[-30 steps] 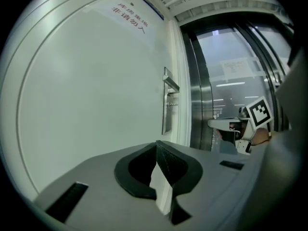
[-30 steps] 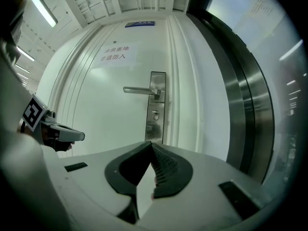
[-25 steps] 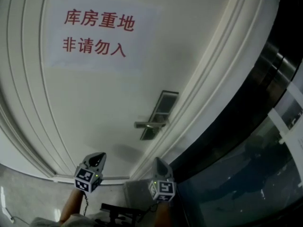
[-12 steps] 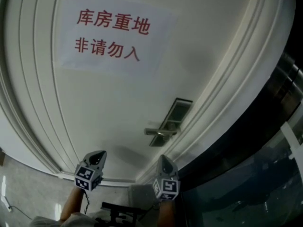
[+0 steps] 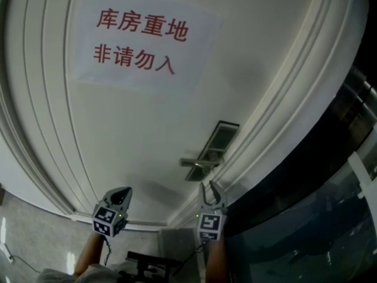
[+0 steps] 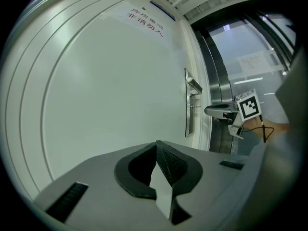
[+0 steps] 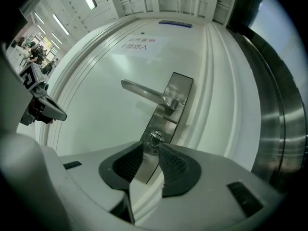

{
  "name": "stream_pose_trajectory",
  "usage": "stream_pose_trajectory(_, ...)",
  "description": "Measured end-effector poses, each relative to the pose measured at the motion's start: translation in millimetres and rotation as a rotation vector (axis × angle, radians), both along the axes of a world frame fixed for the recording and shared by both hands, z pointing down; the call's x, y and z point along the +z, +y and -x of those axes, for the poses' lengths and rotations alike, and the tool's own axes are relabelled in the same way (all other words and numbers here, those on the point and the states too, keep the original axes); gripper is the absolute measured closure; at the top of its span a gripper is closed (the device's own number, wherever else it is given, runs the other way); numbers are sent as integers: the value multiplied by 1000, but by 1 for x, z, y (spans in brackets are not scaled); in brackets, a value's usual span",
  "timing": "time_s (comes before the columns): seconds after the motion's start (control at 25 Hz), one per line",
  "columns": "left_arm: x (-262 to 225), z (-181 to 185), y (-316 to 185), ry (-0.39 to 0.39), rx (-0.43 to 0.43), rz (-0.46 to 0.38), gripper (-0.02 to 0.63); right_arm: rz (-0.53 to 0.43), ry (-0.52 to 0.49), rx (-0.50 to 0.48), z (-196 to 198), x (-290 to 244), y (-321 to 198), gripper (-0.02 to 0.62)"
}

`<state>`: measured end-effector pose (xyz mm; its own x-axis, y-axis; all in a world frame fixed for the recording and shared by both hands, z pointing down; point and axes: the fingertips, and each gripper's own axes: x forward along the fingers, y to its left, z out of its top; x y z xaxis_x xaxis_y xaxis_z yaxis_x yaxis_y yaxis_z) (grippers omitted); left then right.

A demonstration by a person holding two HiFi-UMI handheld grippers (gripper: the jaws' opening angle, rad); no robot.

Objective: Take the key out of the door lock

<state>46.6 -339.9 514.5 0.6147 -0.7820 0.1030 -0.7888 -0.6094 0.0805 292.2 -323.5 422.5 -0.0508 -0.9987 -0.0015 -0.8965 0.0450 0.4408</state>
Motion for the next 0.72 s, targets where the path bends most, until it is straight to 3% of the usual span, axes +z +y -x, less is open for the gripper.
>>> stream_pose_trajectory(0.16,2,4,-1,-2,-9,4,599,-19,68,3,-2,-9,-13,431)
stream_pose_trajectory(0.64,1,20,-8,17,-51,6,599,5,181,14,2,-16,-37,430)
stream_pose_trajectory(0.72,1,22,-10,17,-55,8,599,-3,192,29,1,-16,-38,454)
